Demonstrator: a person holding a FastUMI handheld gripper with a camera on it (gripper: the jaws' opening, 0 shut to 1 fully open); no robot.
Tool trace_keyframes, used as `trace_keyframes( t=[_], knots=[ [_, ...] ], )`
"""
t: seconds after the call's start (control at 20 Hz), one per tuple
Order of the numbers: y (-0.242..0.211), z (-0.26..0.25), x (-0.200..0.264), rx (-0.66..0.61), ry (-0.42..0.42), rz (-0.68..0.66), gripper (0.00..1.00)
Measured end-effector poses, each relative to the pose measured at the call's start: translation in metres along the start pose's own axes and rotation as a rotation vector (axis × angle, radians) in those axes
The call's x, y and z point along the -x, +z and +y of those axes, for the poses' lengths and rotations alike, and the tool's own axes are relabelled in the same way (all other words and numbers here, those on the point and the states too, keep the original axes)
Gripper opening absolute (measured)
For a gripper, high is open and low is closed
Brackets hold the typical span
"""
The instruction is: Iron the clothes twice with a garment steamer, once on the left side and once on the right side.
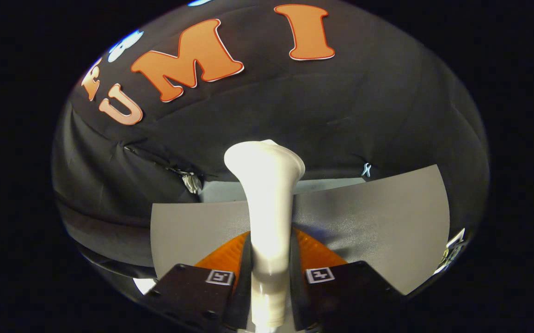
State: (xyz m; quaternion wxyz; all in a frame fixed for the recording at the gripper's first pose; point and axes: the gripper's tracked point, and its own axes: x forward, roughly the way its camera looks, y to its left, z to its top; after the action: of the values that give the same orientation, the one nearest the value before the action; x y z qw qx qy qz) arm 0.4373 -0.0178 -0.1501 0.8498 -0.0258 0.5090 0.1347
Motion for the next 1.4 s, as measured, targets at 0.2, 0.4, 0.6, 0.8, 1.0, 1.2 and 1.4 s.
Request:
trace_keyframes(
  t=[0.2, 0.4, 0.6, 0.8, 1.0, 1.2, 1.4],
  knots=[
    [0.01, -0.004, 0.02, -0.082, -0.023, -0.14, 0.35],
    [0.019, 0.0, 0.083, -0.094, -0.041, -0.359, 0.35],
    [0.002, 0.007, 0.155, -0.151, -0.107, -0.586, 0.35],
    [-0.043, 0.035, 0.219, -0.157, -0.17, -0.717, 0.34],
    [-0.084, 0.089, 0.286, -0.15, -0.215, -0.868, 0.34],
    [-0.128, 0.157, 0.323, -0.133, -0.214, -0.962, 0.34],
    [-0.168, 0.227, 0.333, -0.104, -0.213, -0.977, 0.34]
  ],
)
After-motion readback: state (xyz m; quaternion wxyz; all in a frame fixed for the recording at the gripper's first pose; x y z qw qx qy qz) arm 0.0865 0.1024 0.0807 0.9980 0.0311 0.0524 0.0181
